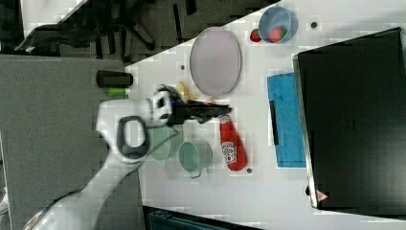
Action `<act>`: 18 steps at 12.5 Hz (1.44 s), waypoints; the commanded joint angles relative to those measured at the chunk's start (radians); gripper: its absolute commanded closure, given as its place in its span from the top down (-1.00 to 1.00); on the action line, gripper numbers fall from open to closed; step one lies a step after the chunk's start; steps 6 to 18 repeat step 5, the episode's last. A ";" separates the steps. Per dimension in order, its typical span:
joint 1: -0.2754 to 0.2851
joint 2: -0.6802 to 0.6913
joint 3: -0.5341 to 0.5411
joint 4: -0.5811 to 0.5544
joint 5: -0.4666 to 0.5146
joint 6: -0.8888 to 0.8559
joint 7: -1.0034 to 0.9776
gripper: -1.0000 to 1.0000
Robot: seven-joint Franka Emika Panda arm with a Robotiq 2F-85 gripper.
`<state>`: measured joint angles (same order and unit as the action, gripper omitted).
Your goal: Flap open oven.
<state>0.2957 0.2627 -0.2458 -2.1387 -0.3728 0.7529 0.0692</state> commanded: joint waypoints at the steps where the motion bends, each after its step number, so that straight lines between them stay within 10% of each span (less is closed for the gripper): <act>1: -0.016 -0.145 -0.003 0.025 0.120 -0.081 0.051 -0.65; 5: -0.017 -0.302 -0.011 0.032 0.322 -0.146 0.057 -0.65; 18: -0.017 -0.302 -0.011 0.032 0.322 -0.146 0.057 -0.65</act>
